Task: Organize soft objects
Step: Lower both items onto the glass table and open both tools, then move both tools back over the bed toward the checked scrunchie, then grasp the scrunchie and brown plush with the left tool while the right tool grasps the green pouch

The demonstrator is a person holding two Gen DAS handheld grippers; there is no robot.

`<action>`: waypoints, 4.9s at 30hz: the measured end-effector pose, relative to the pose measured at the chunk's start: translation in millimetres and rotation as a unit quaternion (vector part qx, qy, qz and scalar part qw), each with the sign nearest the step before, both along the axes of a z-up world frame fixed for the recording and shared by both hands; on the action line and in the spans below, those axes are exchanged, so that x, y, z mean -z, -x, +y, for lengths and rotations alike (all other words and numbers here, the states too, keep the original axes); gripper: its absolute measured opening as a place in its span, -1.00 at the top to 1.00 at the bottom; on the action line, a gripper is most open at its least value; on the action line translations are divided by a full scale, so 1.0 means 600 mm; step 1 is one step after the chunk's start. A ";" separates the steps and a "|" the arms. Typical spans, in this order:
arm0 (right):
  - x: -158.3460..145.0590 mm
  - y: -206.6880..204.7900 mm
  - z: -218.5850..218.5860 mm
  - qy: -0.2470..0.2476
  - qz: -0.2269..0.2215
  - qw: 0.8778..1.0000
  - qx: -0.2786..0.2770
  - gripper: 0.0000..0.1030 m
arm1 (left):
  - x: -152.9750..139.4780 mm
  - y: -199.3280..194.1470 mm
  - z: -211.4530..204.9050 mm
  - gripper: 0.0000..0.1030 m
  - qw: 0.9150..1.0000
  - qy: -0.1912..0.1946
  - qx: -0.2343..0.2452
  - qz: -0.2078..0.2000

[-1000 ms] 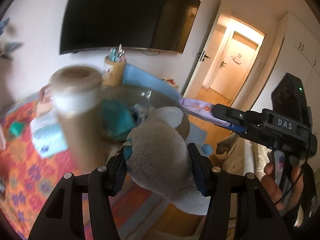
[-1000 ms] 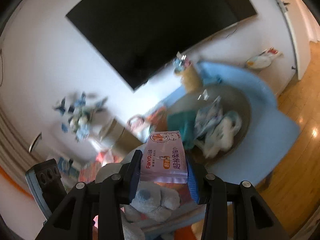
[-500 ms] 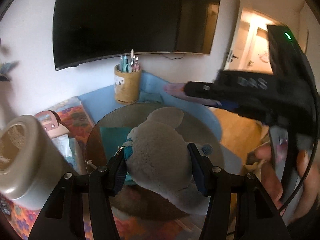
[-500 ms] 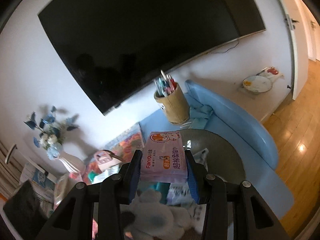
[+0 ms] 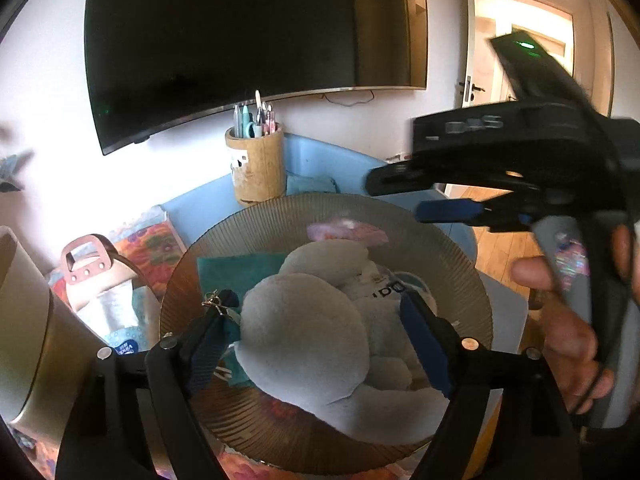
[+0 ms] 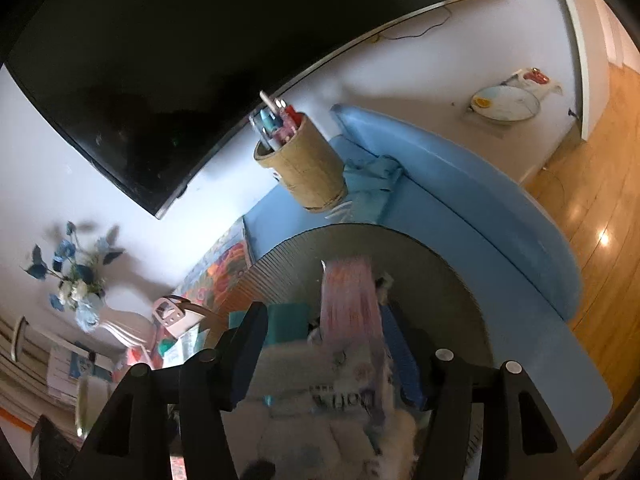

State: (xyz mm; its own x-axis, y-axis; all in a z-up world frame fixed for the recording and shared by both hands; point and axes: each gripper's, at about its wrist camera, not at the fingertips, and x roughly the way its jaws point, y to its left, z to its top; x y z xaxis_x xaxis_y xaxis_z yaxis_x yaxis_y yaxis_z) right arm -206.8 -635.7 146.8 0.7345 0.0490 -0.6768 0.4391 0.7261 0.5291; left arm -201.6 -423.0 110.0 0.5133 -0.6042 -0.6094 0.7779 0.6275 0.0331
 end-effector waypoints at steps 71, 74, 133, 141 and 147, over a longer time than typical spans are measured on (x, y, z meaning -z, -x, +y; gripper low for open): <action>0.187 -0.129 0.695 0.257 0.117 0.912 -0.297 -1.00 | 0.137 -0.193 0.755 -0.98 0.945 -0.071 -0.309 0.084; 0.188 -0.144 0.700 0.257 0.137 0.909 -0.298 -1.00 | 0.152 -0.203 0.750 -0.98 0.939 -0.095 -0.312 0.107; 0.173 -0.221 0.726 0.226 0.082 0.931 -0.276 -0.15 | 0.121 -0.262 0.685 0.11 0.967 0.021 -0.242 0.080; 0.179 -0.221 0.734 0.236 0.080 0.928 -0.275 -0.23 | 0.142 -0.285 0.680 -0.44 0.960 -0.007 -0.251 0.121; 0.167 -0.207 0.728 0.224 0.049 0.936 -0.268 0.08 | 0.139 -0.282 0.679 0.22 0.961 -0.003 -0.255 0.106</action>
State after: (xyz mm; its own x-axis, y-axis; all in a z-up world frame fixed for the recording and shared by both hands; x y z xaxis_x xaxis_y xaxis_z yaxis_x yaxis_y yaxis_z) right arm -82.4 -199.0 46.5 0.6194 0.0879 -0.7802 -0.0218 0.9953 0.0948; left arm -32.5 -15.4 26.4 0.6054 -0.3033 -0.7359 0.3595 0.9291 -0.0872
